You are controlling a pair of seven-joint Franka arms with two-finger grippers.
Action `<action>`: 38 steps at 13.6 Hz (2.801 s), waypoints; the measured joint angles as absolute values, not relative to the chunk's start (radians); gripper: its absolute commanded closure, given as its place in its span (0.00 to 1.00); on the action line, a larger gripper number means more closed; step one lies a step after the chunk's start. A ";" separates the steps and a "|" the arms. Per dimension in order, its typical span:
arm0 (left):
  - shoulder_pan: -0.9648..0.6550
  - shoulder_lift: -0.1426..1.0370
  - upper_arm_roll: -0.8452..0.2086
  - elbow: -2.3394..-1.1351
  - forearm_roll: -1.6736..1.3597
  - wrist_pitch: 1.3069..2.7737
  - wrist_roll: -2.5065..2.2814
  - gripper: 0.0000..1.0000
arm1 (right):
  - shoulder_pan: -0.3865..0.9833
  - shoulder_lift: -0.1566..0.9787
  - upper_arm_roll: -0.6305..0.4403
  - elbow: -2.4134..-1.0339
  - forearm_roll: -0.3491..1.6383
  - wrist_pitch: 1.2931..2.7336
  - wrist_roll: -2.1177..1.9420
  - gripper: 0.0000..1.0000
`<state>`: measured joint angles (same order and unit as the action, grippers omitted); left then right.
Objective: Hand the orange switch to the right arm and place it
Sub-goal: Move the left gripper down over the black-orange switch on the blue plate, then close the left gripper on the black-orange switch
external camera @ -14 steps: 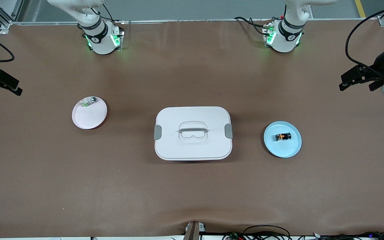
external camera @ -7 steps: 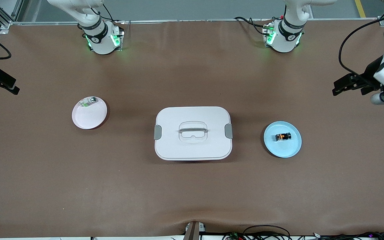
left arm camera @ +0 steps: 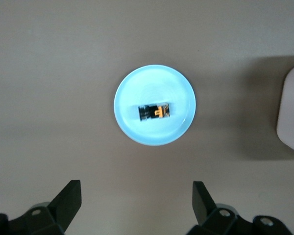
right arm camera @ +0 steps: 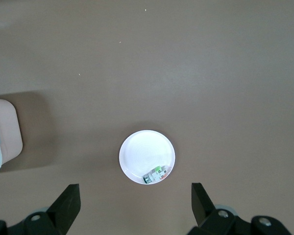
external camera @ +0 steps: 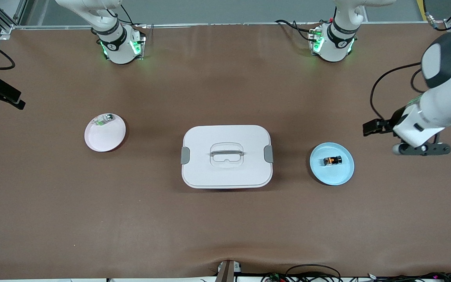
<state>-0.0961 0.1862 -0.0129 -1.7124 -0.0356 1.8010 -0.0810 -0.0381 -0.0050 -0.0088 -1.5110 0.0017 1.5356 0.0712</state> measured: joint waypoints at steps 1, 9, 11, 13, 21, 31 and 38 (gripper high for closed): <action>-0.096 0.205 -0.015 -1.730 -0.036 1.839 -0.081 0.00 | -0.038 -0.005 -0.009 -1.511 0.012 1.535 0.071 0.00; -0.111 0.369 -0.016 -1.750 -0.023 2.030 -0.081 0.00 | -0.038 -0.004 -0.010 -1.509 0.035 1.534 0.072 0.00; -0.119 0.391 -0.016 -1.763 -0.022 2.075 -0.081 0.00 | -0.038 -0.004 -0.011 -1.509 0.035 1.529 0.072 0.00; -0.126 0.408 -0.017 -1.795 -0.016 2.132 -0.081 0.00 | -0.039 -0.004 -0.012 -1.509 0.035 1.524 0.071 0.00; -0.131 0.454 -0.017 -1.907 0.045 2.269 -0.103 0.00 | -0.039 -0.004 -0.010 -1.509 0.020 1.522 0.071 0.00; -0.159 0.501 -0.021 -1.929 0.068 2.304 -0.205 0.00 | -0.039 -0.003 -0.011 -1.509 0.015 1.520 0.070 0.00; -0.156 0.546 -0.021 -1.931 0.068 2.365 -0.285 0.00 | -0.039 -0.003 -0.013 -1.509 0.014 1.520 0.070 0.00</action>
